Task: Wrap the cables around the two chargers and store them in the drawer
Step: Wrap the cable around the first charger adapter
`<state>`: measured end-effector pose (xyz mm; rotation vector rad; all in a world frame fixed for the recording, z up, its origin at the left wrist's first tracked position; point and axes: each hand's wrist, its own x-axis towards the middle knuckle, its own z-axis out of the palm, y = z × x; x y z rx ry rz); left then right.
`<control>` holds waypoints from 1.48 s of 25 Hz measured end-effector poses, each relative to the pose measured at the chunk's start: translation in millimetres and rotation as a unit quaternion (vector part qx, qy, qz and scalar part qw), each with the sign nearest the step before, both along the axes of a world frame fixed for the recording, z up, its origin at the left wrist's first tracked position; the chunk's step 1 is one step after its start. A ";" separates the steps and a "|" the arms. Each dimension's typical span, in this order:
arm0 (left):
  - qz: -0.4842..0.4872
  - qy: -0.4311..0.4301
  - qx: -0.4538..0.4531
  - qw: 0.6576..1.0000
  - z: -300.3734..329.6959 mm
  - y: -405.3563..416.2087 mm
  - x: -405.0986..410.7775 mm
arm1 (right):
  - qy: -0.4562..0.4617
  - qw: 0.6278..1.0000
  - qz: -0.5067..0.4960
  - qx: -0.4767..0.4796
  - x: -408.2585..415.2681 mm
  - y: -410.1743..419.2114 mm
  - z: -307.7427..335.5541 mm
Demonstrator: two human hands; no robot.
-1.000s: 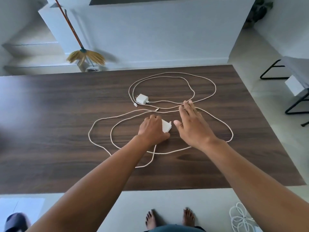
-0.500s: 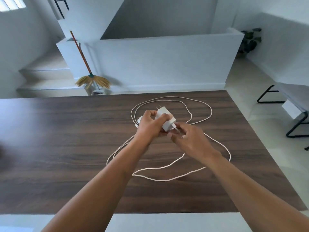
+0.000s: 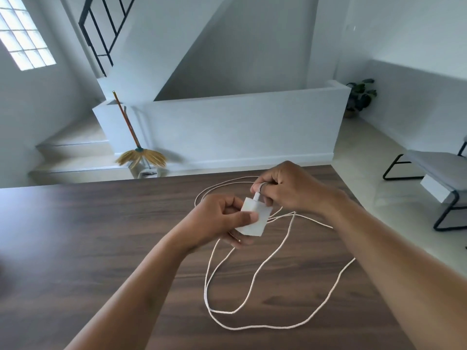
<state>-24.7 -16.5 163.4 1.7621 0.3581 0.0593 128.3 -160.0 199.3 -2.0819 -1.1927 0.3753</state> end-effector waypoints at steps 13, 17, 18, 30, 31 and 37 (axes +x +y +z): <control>0.033 -0.176 -0.108 0.978 -7.2 -10.6 -11.5 | 0.264 0.945 0.030 0.192 47.6 -17.4 -3.0; 0.116 -0.237 -0.113 0.958 3.5 -15.7 -3.5 | 0.183 0.971 0.029 0.152 6.0 -9.3 -45.9; 0.147 -0.240 -0.096 0.955 6.3 -13.6 -1.3 | 0.153 0.979 0.040 0.126 -8.1 -10.1 -55.4; 0.183 -0.200 0.061 0.961 -5.9 -13.2 -11.0 | -0.080 0.987 0.140 -0.010 -43.1 -41.3 36.6; 0.173 -0.196 0.062 0.963 -4.6 -16.3 -12.9 | -0.092 0.986 0.138 0.006 -36.3 -37.2 48.0; 0.106 -0.197 -0.029 0.974 7.5 -21.1 -24.6 | -0.015 0.983 0.148 0.108 1.2 -10.5 58.5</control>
